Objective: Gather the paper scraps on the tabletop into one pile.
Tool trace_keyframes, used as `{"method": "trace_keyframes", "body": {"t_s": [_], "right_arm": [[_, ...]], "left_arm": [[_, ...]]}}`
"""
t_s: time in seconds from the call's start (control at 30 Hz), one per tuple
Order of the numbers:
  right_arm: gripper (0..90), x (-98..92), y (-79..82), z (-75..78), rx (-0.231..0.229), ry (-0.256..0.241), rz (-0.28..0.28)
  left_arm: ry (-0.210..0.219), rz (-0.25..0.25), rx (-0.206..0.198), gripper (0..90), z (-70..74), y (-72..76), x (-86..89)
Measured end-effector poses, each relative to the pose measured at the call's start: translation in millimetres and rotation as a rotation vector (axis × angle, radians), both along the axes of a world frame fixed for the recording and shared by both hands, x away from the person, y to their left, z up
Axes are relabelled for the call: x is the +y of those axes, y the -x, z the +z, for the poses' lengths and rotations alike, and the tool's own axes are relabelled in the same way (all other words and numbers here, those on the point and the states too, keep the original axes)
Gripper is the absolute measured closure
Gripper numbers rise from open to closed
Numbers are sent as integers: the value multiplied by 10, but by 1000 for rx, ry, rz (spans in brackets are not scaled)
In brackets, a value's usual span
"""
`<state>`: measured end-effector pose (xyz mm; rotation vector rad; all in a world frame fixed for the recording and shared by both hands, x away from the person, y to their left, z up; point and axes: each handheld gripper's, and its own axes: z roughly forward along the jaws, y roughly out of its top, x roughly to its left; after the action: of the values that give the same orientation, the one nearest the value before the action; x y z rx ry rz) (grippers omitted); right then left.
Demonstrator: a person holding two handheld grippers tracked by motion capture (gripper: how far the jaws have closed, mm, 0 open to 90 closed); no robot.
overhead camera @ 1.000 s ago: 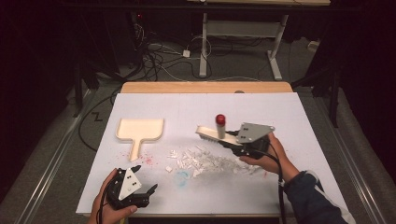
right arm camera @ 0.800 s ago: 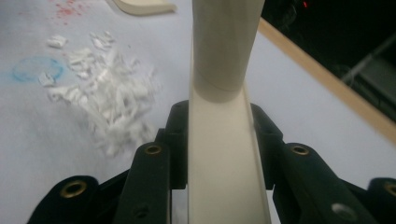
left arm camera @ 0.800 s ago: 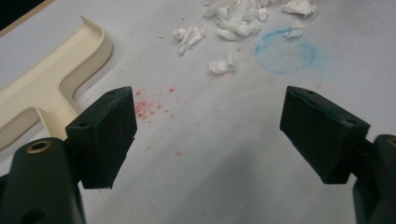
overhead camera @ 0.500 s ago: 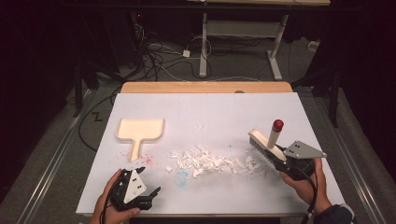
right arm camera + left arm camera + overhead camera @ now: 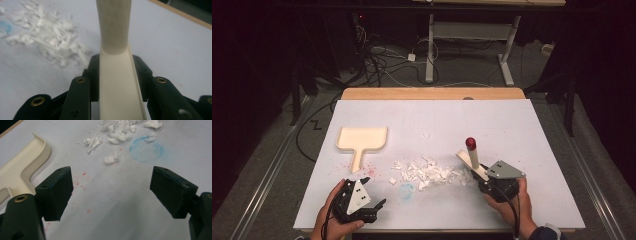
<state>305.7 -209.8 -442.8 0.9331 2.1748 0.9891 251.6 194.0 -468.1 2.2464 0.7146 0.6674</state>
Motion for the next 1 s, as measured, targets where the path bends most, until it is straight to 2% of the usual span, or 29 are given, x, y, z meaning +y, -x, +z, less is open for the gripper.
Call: {"method": "trace_keyframes", "body": {"t_s": [0.03,0.07,0.1,0.3,0.37,0.43,0.5,0.6,0.7,0.77,0.8,0.93,1.0], "right_arm": [[670,147,-15,-11,-12,-17,6],[670,147,-15,-11,-12,-17,6],[670,295,-39,-28,-24,-17,17],[673,725,-72,-82,-73,-37,74],[675,812,-92,-91,-90,-57,101],[677,846,-99,-84,-117,-50,117],[679,801,-119,-53,-106,-70,126],[680,726,-139,3,-114,-90,116],[680,536,-178,174,-130,-136,105],[679,485,-185,216,-138,-152,106],[679,367,-192,293,-150,-174,102],[679,240,-188,353,-156,-182,83],[680,104,-204,392,-153,-180,61]], "left_arm": [[0,0,-2,178,-1,1,-2],[1,-1,-2,178,-1,1,-2],[0,1,-2,177,-2,-1,-2],[3,8,-1,178,-5,-4,-2],[-4,10,-11,178,-2,6,-5],[8,14,-14,182,-2,13,3],[9,15,-12,182,-4,14,8],[-1,18,-11,182,-12,15,16],[-2,25,-14,182,-8,22,22],[-1,28,-14,182,-6,21,25],[0,33,-17,182,0,23,32],[0,34,-21,182,7,26,29],[-6,30,-22,182,6,32,16]]}}
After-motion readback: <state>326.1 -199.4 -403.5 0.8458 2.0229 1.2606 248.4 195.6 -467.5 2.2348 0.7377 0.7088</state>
